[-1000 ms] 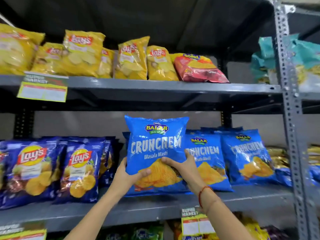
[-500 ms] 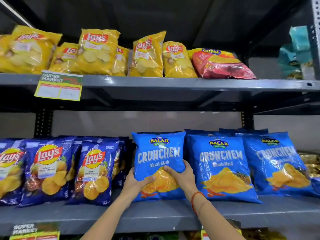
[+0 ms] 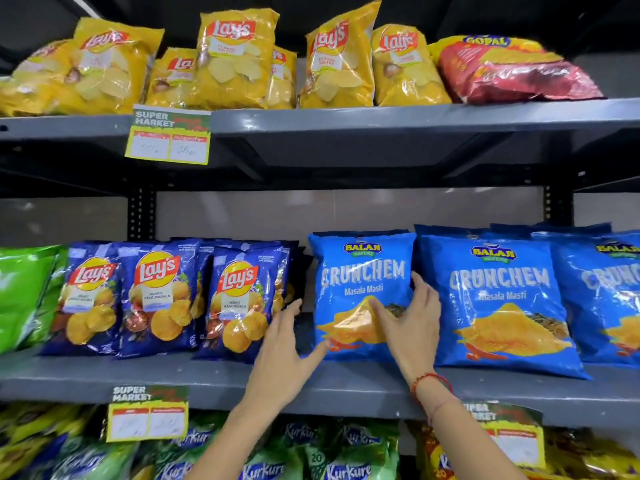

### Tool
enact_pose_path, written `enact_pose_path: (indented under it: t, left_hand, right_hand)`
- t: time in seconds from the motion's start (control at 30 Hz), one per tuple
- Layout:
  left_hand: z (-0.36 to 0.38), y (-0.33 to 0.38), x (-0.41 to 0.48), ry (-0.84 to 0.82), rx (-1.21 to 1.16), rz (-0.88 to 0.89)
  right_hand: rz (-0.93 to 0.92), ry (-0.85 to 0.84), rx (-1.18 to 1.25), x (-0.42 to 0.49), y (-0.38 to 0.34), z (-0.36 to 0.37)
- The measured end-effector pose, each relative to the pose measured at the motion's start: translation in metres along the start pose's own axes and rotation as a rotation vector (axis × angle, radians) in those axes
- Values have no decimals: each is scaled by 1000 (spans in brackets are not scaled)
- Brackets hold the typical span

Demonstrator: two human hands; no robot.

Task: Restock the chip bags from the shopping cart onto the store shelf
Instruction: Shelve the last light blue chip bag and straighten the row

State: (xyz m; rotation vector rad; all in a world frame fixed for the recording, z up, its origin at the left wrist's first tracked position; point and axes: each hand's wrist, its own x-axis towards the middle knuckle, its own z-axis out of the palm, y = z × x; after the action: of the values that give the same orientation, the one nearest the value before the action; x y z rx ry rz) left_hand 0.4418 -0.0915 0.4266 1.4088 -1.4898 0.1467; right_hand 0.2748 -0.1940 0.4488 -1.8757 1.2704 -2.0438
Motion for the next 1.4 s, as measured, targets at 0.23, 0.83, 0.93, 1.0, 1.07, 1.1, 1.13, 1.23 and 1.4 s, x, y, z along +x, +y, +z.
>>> enact_pose_path:
  t: [0.23,0.83,0.93,1.0,1.07,1.1,1.13,1.23,1.4]
  left_hand:
    - [-59,-41,-48,172,444,59]
    - [-55,-82,-70,118,547,49]
    - [-53,-82,-69,129,537,47]
    - [-52,-83,-70,131,540,50]
    - [-52,-82,-70,130,542,51]
    - [-53,-82,-70,128,541,51]
    - [-53,-82,-70,126,540,52]
    - [-53,-83,-70,120,534,58]
    - [-55,-84,-69,103,531,62]
  right_hand:
    - [-97,-392,246,-30,-69,46]
    - [116,-748,391,-50,-91,140]
    - [44,-720,371,-52,-90,140]
    - [13,-715,358,-55,-90,140]
    - [12,-717,351,-56,-90,139]
    - [24,-725,351,-56,-89,139]
    - [40,-736,349,-55,-88,139]
    - [72,-761,340,-56,-86,139]
    - [67,-687,333,-54,-84,125]
